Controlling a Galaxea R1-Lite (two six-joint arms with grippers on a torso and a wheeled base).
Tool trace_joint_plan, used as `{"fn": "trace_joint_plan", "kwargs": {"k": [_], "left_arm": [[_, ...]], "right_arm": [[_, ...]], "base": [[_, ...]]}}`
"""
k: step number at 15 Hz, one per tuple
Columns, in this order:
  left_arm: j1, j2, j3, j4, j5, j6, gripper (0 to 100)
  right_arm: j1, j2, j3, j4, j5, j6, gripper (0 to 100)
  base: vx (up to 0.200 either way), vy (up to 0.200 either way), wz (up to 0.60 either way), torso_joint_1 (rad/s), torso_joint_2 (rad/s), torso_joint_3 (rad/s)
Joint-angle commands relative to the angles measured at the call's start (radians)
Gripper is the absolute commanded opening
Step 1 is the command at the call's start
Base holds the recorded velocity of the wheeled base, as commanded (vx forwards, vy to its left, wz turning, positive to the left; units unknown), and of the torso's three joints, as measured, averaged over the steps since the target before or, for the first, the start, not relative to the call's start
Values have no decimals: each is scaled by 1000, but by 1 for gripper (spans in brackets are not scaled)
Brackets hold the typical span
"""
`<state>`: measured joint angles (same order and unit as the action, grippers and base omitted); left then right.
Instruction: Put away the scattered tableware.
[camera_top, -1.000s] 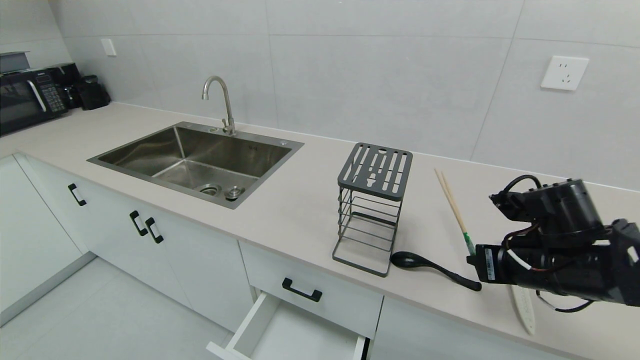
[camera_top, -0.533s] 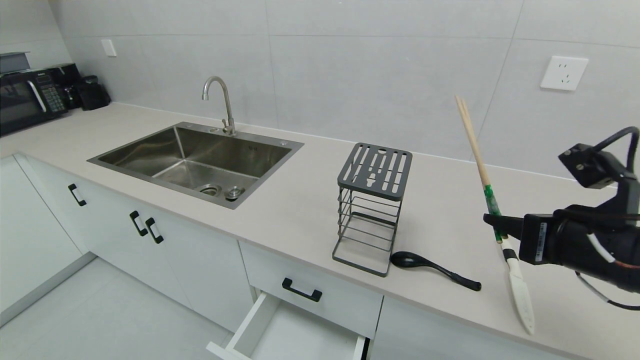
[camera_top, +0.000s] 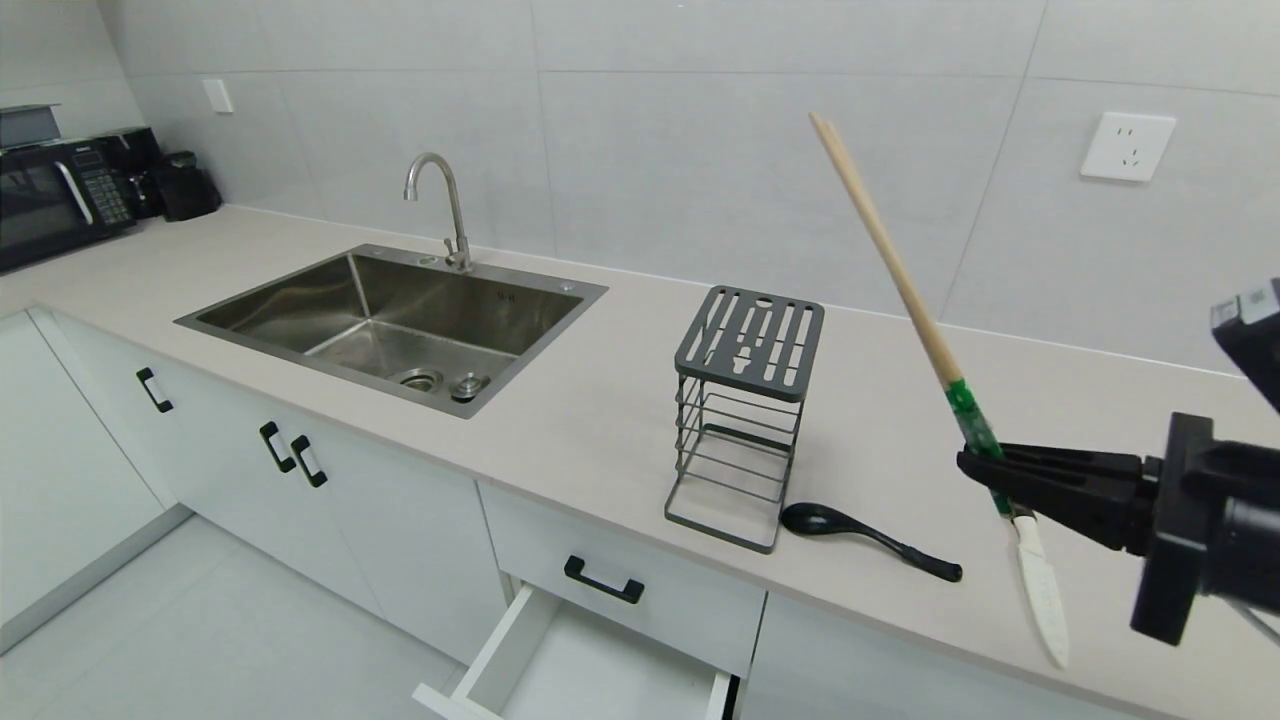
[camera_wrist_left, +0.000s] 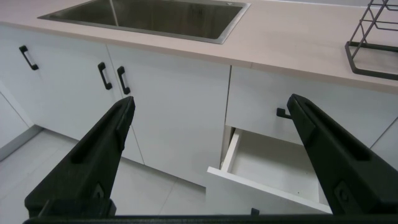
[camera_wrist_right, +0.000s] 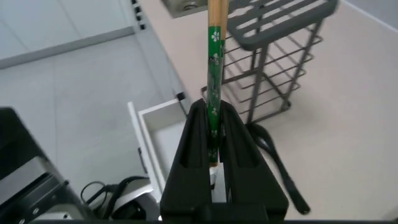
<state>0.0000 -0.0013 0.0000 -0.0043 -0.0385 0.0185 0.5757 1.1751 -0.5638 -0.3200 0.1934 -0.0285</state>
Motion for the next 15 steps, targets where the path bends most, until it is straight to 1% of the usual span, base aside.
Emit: {"fn": "trace_joint_plan", "kwargs": {"k": [1,3,6,8,9,11,12,13,15], "left_arm": [[0,1,0,0,0,0,100],[0,1,0,0,0,0,100],[0,1,0,0,0,0,100],[0,1,0,0,0,0,100],[0,1,0,0,0,0,100],[0,1,0,0,0,0,100],[0,1,0,0,0,0,100],[0,1,0,0,0,0,100],[0,1,0,0,0,0,100]], "right_arm": [[79,1,33,1,8,-8,0],[133,15,62,4,9,-8,0],[227,55,47,53,15,-8,0],[280,93,42,52,26,-11,0],[323,123,41,52,24,-11,0],[363,175,28,52,20,-11,0],[369,202,10,52,18,-11,0],[380,273,-51,52,20,-11,0],[386,354,-110,50,20,-11,0]], "base": [[0,0,0,0,0,0],[0,0,0,0,0,0],[0,0,0,0,0,0],[0,0,0,0,0,0],[0,0,0,0,0,0],[0,0,0,0,0,0],[0,0,0,0,0,0],[0,0,0,0,0,0],[0,0,0,0,0,0]]}}
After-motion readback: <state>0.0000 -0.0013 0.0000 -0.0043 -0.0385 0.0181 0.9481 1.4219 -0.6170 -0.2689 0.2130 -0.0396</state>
